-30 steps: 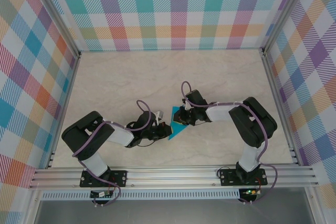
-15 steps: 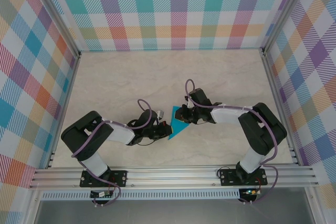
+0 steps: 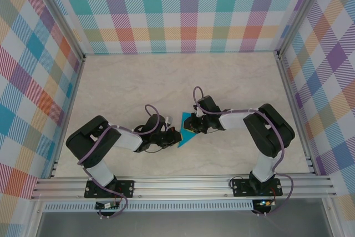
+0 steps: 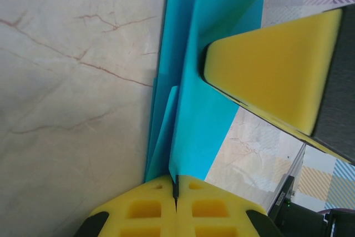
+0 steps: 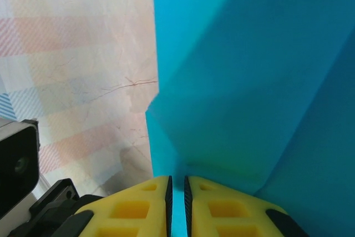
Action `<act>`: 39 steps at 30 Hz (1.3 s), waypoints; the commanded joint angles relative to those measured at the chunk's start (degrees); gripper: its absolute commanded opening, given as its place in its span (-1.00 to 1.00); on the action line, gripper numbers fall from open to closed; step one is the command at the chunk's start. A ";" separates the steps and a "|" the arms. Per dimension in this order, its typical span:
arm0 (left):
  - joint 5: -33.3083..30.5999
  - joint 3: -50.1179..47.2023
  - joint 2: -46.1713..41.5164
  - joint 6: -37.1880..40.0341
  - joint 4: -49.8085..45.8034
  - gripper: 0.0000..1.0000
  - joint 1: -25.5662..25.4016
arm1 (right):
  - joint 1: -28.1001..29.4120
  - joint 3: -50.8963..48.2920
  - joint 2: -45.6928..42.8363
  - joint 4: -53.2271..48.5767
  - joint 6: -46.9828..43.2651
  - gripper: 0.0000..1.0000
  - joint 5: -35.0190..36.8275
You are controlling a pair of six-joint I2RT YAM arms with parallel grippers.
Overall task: Fold a paper plane with a square sheet of paper (pick it up from the middle)
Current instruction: Perform the fourth fold on the wing at the bottom-center of the table.
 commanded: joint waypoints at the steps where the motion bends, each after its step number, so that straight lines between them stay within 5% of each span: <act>1: -5.83 -0.38 4.05 0.56 -8.14 -1.00 0.29 | 0.03 1.99 1.34 -3.37 0.33 -0.69 3.17; 13: -5.79 0.95 4.12 1.14 -11.87 -1.00 0.55 | 0.07 0.67 -6.32 -1.26 -0.74 -0.68 2.31; 23: -3.56 1.04 6.57 -0.46 -11.27 -1.00 1.55 | -0.02 2.62 -0.56 3.09 1.30 -0.69 -2.34; 39: -2.95 1.35 7.18 0.39 -13.93 -1.00 1.82 | -1.63 6.30 2.38 -11.51 -2.10 -0.69 7.58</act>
